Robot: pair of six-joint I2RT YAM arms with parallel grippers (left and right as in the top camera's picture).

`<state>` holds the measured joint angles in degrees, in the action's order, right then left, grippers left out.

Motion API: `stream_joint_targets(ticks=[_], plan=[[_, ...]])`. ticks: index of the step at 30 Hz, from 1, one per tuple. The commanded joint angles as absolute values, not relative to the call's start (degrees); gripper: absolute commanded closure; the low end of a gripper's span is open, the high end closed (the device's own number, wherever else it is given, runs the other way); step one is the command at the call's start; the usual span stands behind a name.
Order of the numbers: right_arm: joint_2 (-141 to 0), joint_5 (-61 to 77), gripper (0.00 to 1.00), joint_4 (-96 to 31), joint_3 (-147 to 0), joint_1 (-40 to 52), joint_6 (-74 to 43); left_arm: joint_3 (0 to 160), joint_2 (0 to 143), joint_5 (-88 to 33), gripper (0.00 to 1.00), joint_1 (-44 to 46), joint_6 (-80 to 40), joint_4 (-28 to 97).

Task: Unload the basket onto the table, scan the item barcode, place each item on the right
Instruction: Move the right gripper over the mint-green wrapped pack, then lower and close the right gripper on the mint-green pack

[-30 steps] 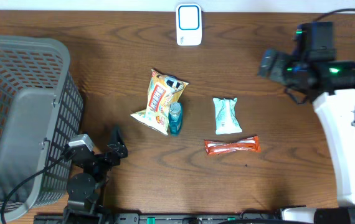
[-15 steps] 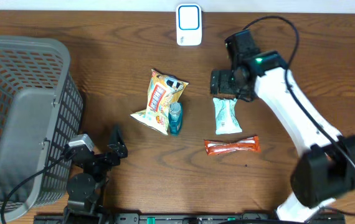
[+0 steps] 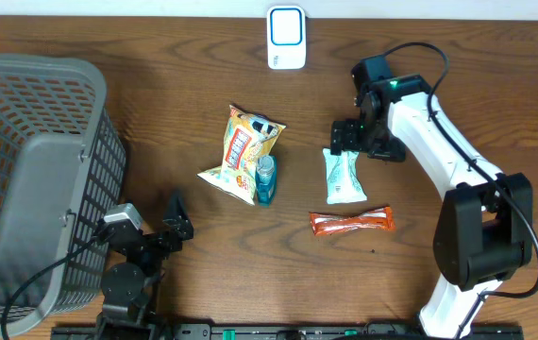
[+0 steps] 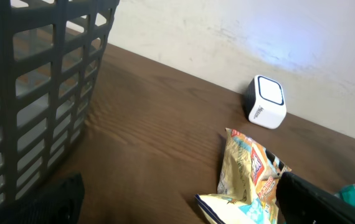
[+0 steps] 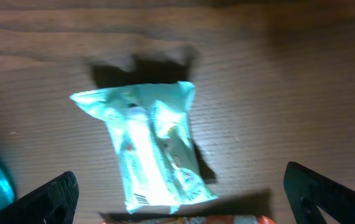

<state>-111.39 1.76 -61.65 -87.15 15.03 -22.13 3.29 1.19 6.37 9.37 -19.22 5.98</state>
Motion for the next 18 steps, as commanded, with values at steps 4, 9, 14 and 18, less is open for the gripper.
stream_joint_targets(ticks=[4, 9, 14, 18], plan=[[-111.3, 4.8, 0.01, -62.4, -87.2, 10.9, -20.9, 2.0, 1.0, 7.1, 0.02, 9.1, -18.5, 7.2], [-111.3, 14.2, 0.01, -59.6, -87.2, 7.9, -16.4, 2.0, 1.0, 7.1, 0.02, 9.1, -18.5, 7.2], [-111.9, 22.9, 0.01, -56.2, -86.5, 6.2, -9.4, 2.0, 1.0, 7.1, 0.02, 9.1, -18.5, 7.2], [-113.4, 24.9, 0.06, -54.1, -83.9, 6.0, -3.7, 2.0, 1.0, 7.1, 0.02, 9.1, -18.5, 7.2]])
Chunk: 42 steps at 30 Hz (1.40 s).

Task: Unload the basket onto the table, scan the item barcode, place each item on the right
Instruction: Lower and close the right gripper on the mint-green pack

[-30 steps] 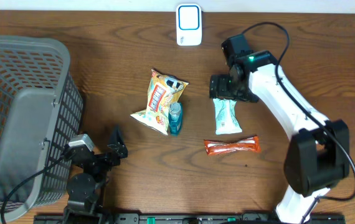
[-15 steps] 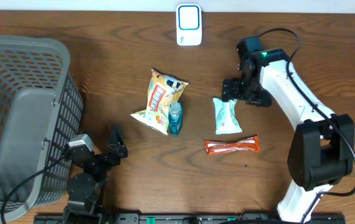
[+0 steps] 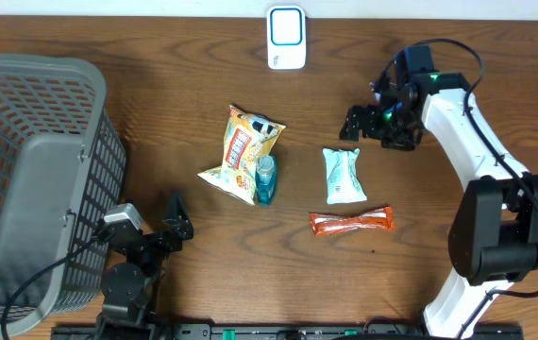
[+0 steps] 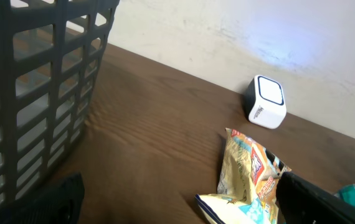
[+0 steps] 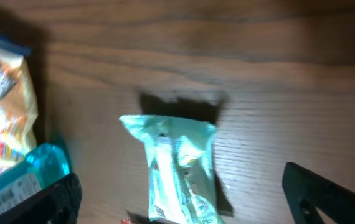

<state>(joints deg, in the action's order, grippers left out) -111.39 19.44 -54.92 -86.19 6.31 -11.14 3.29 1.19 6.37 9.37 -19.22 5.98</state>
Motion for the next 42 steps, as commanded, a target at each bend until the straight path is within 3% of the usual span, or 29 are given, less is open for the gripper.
stream_joint_targets(ticks=[1, 4, 12, 14, 15, 17, 22, 31, 42], plan=[[-113.8, 24.8, 0.11, -53.5, -83.2, 6.0, -2.7, 2.0, 1.0, 7.1, 0.02, 9.1, -18.5, 7.2], [-115.6, 25.6, 0.18, -50.5, -80.5, 5.6, -1.6, 2.0, 1.0, 7.1, 0.02, 9.1, -18.5, 7.2], [-123.8, 32.7, 0.21, -47.4, -78.6, 2.6, 3.6, 2.0, 1.0, 7.1, 0.02, 9.1, -18.5, 7.2], [-126.4, 32.6, 0.27, -47.9, -78.6, 2.3, 4.2, 2.0, 1.0, 7.1, 0.02, 9.1, -18.5, 7.2], [-127.9, 32.6, 0.33, -48.1, -78.6, 2.3, 4.8, 2.0, 1.0, 7.1, 0.02, 9.1, -18.5, 7.2], [-130.7, 32.5, 0.55, -48.2, -78.6, 2.4, 5.9, 2.0, 1.0, 7.1, 0.02, 9.1, -18.5, 7.2], [-135.5, 32.5, 0.99, -48.2, -78.6, 2.3, 6.3, 2.0, 1.0, 7.1, 0.02, 9.1, -18.5, 7.2], [-132.8, 35.4, 0.99, -56.5, -83.7, 1.7, 6.6, 2.0, 1.0, 7.1, 0.02, 9.1, -18.5, 7.2], [-119.1, 43.1, 0.99, -64.4, -84.0, 1.4, 12.5, 2.0, 1.0, 7.1, 0.02, 9.1, -18.5, 7.2]])
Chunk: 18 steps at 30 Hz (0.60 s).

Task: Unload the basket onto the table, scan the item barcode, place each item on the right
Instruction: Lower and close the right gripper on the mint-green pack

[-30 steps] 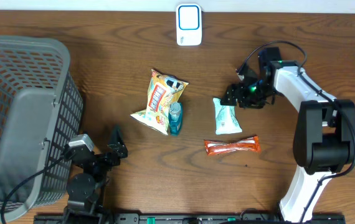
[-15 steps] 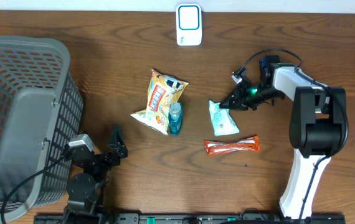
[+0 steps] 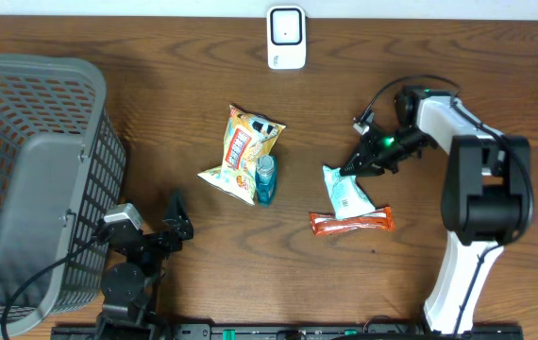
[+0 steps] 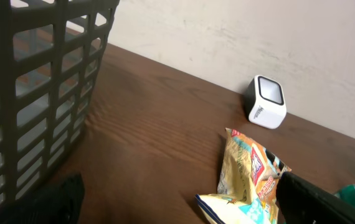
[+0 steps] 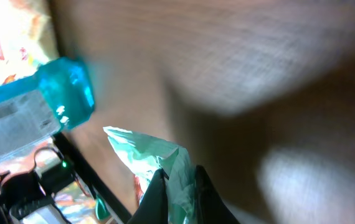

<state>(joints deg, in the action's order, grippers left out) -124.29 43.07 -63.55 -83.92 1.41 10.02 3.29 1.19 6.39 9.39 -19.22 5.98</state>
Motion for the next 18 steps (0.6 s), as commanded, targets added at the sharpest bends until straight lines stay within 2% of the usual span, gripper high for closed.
stream_joint_targets(ticks=[1, 12, 18], plan=[[-118.2, 43.2, 0.99, -64.9, -84.0, 1.4, 12.5, 2.0, 1.0, 7.1, 0.02, 9.1, -18.5, 7.2], [-111.0, 44.8, 0.99, -69.4, -84.0, 1.4, 15.6, 2.0, 1.0, 7.1, 0.02, 9.1, -18.5, 7.2], [-101.3, 44.6, 0.99, -71.9, -84.0, 1.4, 17.0, 2.0, 1.0, 7.1, 0.02, 9.1, -18.5, 7.2]])
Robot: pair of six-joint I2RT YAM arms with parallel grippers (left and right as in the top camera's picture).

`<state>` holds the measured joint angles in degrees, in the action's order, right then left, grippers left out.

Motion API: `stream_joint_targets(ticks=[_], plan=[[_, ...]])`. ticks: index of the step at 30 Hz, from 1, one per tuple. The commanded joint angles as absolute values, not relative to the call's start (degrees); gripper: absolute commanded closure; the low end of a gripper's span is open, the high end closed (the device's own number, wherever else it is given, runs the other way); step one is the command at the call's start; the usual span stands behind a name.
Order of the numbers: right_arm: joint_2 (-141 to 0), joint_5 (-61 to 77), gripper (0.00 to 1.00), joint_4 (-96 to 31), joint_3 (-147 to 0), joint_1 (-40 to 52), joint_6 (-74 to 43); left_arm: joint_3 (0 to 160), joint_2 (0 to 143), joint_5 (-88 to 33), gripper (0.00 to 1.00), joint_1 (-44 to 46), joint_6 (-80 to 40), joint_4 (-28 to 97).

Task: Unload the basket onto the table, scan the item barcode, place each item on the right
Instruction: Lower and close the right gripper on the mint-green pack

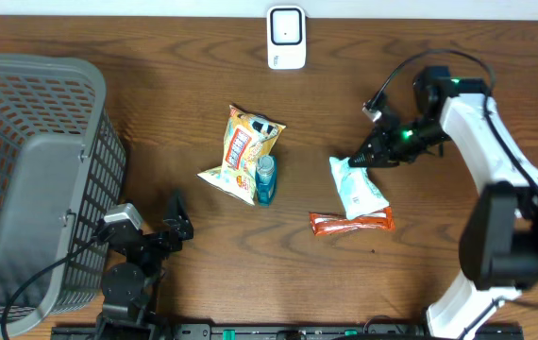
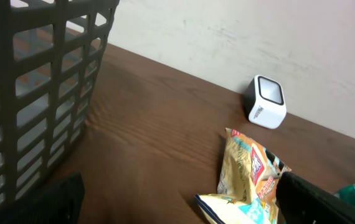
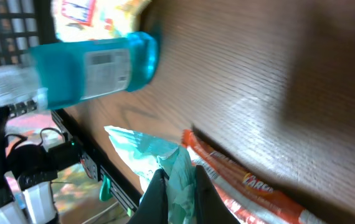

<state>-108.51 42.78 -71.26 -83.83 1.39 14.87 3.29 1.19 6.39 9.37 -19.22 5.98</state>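
Observation:
My right gripper [image 1: 357,161] is shut on the top edge of a mint-green pouch [image 1: 360,190], which hangs slanted over the table right of centre; in the right wrist view the pouch [image 3: 146,155] is pinched between the fingers [image 3: 154,194]. The white scanner [image 1: 286,36] stands at the back edge, centre, and shows as the scanner [image 2: 266,101] in the left wrist view. My left gripper [image 1: 176,222] rests open at the front left, holding nothing.
A yellow snack bag [image 1: 241,151] and a blue bottle [image 1: 265,178] lie mid-table. An orange wrapped bar [image 1: 351,222] lies under the pouch's lower end. A grey basket [image 1: 33,179] fills the left side.
My right gripper, still shut on the green pouch, has shifted a little right and the pouch has come up off the table, now hanging slanted above the orange bar. The left arm is unchanged.
First my right gripper hovered open right over the green pouch lying flat. Then it stood farther back and right, still open. Later it was shut on the pouch's top edge at table level, and now it holds the pouch raised.

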Motion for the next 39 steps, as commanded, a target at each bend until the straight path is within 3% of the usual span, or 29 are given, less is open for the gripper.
stream_joint_targets(ticks=[1, 15, 39], plan=[[-99.8, 44.6, 0.99, -72.1, -84.0, 1.4, 16.9, 2.0, 1.0, 7.1, 0.02, 9.1, -18.5, 7.2], [-85.1, 43.6, 0.99, -77.6, -84.0, 1.5, 16.8, 2.0, 1.0, 7.1, 0.02, 9.1, -18.5, 7.2], [-84.2, 43.6, 0.99, -78.6, -83.9, 1.6, 16.8, 2.0, 1.0, 7.1, 0.02, 9.1, -18.5, 7.2]])
